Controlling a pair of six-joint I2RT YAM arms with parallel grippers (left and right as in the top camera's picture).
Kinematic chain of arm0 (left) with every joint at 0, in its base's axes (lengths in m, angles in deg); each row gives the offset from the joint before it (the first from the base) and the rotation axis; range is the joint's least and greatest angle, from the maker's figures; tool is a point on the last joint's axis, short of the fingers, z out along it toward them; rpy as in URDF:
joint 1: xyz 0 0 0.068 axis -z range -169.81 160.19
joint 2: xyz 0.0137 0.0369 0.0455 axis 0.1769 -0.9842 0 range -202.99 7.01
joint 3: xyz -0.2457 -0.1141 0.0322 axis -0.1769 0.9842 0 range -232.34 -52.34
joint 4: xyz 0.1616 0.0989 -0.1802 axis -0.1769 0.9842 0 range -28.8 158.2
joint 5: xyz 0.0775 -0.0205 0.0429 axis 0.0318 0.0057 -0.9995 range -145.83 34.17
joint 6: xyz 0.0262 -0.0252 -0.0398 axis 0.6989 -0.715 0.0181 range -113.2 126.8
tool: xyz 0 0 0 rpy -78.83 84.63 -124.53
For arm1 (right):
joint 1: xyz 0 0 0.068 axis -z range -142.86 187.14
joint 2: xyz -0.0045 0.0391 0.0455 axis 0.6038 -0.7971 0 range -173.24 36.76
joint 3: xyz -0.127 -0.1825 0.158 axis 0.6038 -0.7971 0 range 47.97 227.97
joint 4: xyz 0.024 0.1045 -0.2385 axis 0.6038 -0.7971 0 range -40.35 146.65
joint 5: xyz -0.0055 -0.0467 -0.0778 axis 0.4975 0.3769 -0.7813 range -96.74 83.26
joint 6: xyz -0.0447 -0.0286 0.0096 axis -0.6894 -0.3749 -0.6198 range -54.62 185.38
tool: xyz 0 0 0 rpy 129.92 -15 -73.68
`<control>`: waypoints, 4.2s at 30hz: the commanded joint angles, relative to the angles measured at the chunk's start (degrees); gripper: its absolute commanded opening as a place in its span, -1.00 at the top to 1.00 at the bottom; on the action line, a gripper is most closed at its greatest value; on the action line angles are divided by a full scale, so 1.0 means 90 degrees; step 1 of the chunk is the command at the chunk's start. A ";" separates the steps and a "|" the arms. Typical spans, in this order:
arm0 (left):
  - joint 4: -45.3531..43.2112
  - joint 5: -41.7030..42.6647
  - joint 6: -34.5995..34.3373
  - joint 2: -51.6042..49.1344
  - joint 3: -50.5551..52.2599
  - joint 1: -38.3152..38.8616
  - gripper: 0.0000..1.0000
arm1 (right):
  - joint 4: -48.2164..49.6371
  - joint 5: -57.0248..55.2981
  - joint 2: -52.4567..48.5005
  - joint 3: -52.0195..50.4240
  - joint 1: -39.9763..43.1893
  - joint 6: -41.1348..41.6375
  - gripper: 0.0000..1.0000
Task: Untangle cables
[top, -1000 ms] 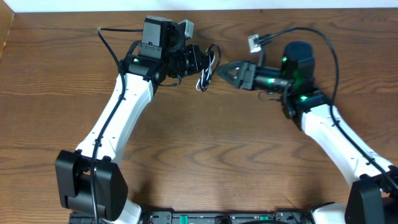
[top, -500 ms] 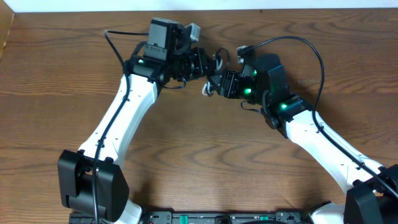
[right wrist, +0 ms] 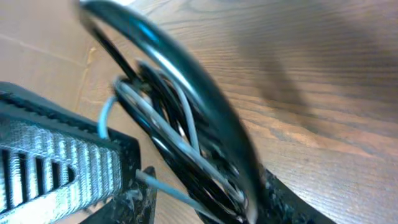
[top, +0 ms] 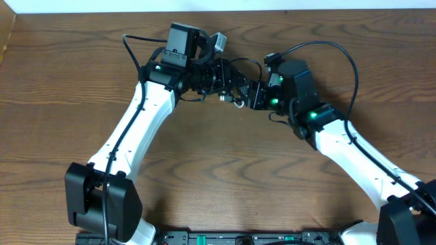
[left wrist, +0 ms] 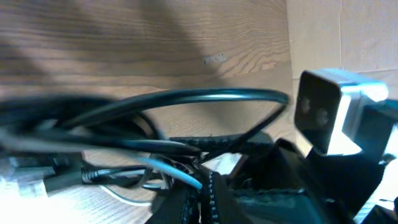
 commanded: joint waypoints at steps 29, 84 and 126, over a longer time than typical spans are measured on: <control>0.0284 0.0228 0.1200 -0.0022 -0.0029 -0.0311 0.85 | -0.1455 0.0831 -0.0056 0.0092 0.0993 -0.0886 -0.01; 0.0629 -0.2169 0.4830 -0.2492 0.0129 -0.0568 0.23 | -0.2110 0.0493 -0.0056 0.0092 0.1382 -0.1367 -0.21; 0.0493 -0.0085 0.3320 0.0855 -0.0406 -0.0816 0.85 | 0.0058 0.3118 -0.0053 0.0092 0.1367 -0.0991 0.17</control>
